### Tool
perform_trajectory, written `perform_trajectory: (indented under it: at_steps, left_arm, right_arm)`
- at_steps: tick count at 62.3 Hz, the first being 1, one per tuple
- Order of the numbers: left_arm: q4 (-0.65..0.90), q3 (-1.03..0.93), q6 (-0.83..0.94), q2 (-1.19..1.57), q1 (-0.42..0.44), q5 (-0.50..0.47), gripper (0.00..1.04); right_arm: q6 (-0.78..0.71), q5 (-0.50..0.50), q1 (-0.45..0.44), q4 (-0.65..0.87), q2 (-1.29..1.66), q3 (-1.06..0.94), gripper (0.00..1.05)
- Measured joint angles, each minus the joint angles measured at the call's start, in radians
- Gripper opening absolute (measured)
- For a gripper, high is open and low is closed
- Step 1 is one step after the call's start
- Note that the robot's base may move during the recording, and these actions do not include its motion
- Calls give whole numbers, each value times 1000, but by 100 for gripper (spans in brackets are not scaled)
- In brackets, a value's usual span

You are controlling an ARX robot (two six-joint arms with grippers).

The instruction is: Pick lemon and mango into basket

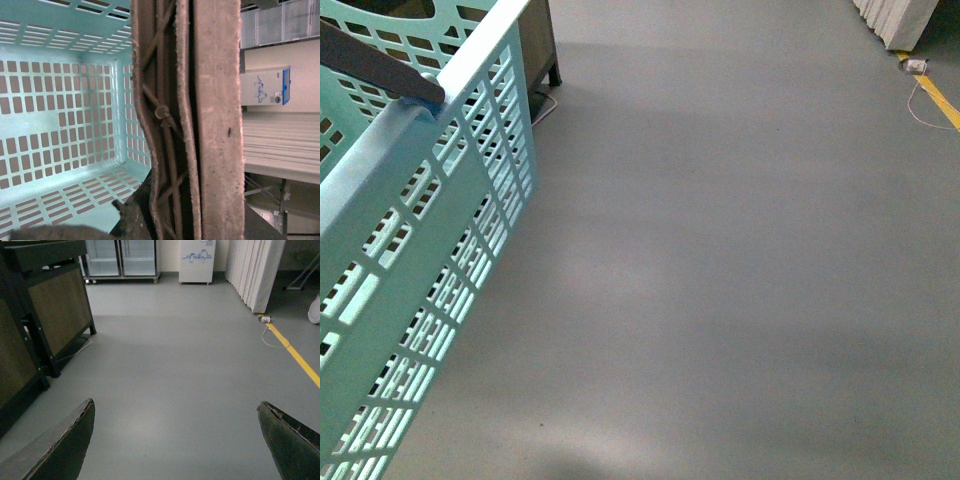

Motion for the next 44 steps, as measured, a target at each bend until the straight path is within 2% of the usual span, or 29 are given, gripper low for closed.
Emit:
perform_trajectory:
  at_steps: [44]
  left_arm:
    - [0, 0, 0, 0, 0, 1, 15]
  right_arm:
    - [0, 0, 0, 0, 0, 0, 96]
